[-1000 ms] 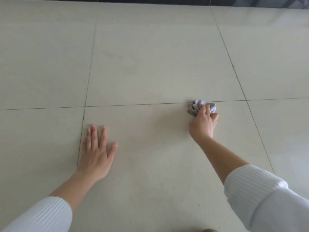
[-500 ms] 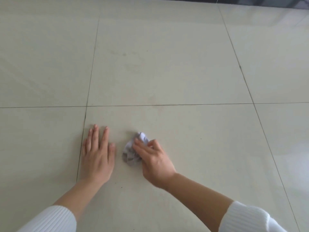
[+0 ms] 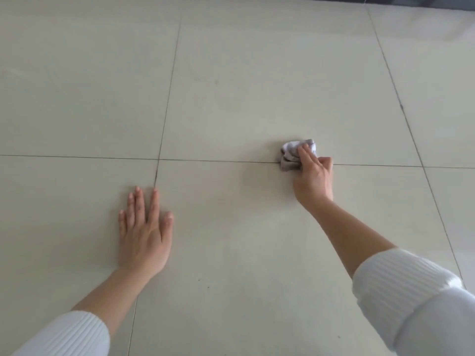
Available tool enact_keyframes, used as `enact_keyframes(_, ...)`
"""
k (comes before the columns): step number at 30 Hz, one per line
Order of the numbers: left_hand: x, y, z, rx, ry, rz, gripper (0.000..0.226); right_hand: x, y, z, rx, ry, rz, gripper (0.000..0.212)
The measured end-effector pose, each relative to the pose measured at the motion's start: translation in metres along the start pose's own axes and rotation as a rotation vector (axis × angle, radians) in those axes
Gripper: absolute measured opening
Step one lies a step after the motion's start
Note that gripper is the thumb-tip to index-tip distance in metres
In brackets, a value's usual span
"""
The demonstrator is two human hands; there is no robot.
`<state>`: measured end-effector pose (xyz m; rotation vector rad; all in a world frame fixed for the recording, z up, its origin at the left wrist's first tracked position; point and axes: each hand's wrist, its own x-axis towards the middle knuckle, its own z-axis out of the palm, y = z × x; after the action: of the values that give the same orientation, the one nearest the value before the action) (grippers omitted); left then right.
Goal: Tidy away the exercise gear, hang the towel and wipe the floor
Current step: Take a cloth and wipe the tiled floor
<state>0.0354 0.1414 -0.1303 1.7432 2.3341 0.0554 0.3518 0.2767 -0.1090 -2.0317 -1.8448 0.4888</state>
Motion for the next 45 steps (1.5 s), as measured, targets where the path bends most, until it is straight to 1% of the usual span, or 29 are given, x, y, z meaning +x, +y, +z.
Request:
enact_keyframes(2, 0.001, -0.001, -0.001, -0.010, -0.007, 0.007, 0.073, 0.002, -0.020, 0.009, 0.027, 0.056, 0.107, 0.066)
enact_keyframes(3, 0.001, 0.000, -0.001, -0.015, -0.009, 0.006, 0.073, -0.001, -0.030, 0.016, 0.056, 0.065, 0.104, 0.065)
enact_keyframes(4, 0.001, -0.001, -0.001, -0.016, -0.010, 0.006, 0.072, -0.009, -0.040, 0.024, 0.090, 0.057, 0.062, 0.065)
enact_keyframes(6, 0.001, -0.002, 0.000, -0.015, -0.004, 0.013, 0.071, -0.035, -0.059, 0.040, 0.159, 0.009, -0.088, 0.068)
enact_keyframes(8, 0.000, -0.002, 0.000, -0.016, 0.012, 0.020, 0.069, -0.067, -0.074, 0.053, 0.187, -0.073, -0.291, 0.070)
enact_keyframes(11, 0.000, 0.000, -0.001, -0.011, 0.033, 0.033, 0.067, -0.106, -0.075, 0.061, 0.096, -0.211, -0.635, 0.064)
enact_keyframes(15, 0.001, 0.000, -0.005, 0.006, 0.034, 0.048, 0.067, -0.116, -0.060, 0.044, 0.091, -0.412, -0.973, 0.061)
enact_keyframes(17, 0.002, -0.004, -0.007, 0.000, 0.025, 0.060, 0.066, -0.100, -0.056, 0.033, 0.027, -0.478, -1.100, 0.059)
enact_keyframes(18, 0.003, -0.008, -0.009, 0.001, 0.026, 0.075, 0.065, -0.086, -0.052, 0.030, -0.011, -0.469, -1.112, 0.058)
enact_keyframes(19, 0.004, -0.013, -0.010, 0.009, 0.026, 0.093, 0.064, -0.069, -0.048, 0.029, -0.034, -0.420, -1.078, 0.058)
enact_keyframes(20, 0.005, -0.019, -0.011, 0.021, 0.022, 0.104, 0.064, -0.052, -0.043, 0.028, -0.042, -0.342, -0.994, 0.058)
enact_keyframes(22, 0.007, -0.031, -0.011, 0.024, 0.014, 0.071, 0.066, -0.019, -0.039, 0.028, -0.019, -0.194, -0.731, 0.064)
enact_keyframes(25, 0.007, -0.039, -0.009, 0.009, -0.012, 0.013, 0.070, 0.010, -0.058, 0.032, 0.026, -0.111, -0.306, 0.067)
enact_keyframes(27, 0.006, -0.039, -0.008, 0.000, -0.016, 0.014, 0.070, 0.015, -0.082, 0.040, 0.027, -0.089, -0.145, 0.065)
enact_keyframes(29, 0.006, -0.039, -0.007, -0.002, -0.011, 0.017, 0.069, 0.006, -0.106, 0.052, 0.059, -0.077, -0.098, 0.067)
enact_keyframes(30, 0.006, -0.039, -0.006, 0.000, -0.006, 0.016, 0.068, -0.004, -0.116, 0.060, 0.080, -0.101, -0.125, 0.070)
enact_keyframes(32, 0.006, -0.040, -0.005, 0.001, 0.007, 0.015, 0.067, -0.036, -0.132, 0.074, 0.123, -0.175, -0.282, 0.074)
enact_keyframes(34, 0.006, -0.040, -0.005, -0.003, 0.014, 0.013, 0.067, -0.076, -0.142, 0.083, 0.162, -0.232, -0.495, 0.069)
enact_keyframes(37, 0.005, -0.038, -0.006, -0.002, 0.029, 0.026, 0.065, -0.121, -0.137, 0.083, 0.188, -0.328, -0.687, 0.059)
enact_keyframes(39, 0.004, -0.038, -0.007, -0.009, 0.034, 0.032, 0.065, -0.130, -0.129, 0.076, 0.171, -0.444, -0.820, 0.057)
enact_keyframes(41, 0.005, -0.038, -0.008, -0.025, 0.029, 0.026, 0.064, -0.116, -0.122, 0.068, 0.128, -0.563, -0.966, 0.063)
enact_keyframes(42, 0.005, -0.039, -0.007, -0.035, 0.027, 0.022, 0.064, -0.102, -0.119, 0.064, 0.100, -0.587, -1.020, 0.065)
enact_keyframes(43, 0.006, -0.039, -0.007, -0.043, 0.026, 0.020, 0.063, -0.086, -0.116, 0.063, 0.081, -0.569, -1.038, 0.066)
enact_keyframes(44, 0.006, -0.040, -0.007, -0.047, 0.022, 0.019, 0.063, -0.068, -0.112, 0.062, 0.072, -0.511, -1.017, 0.066)
enact_keyframes(45, 0.006, -0.040, -0.006, -0.043, 0.016, 0.018, 0.063, -0.050, -0.109, 0.061, 0.081, -0.420, -0.949, 0.066)
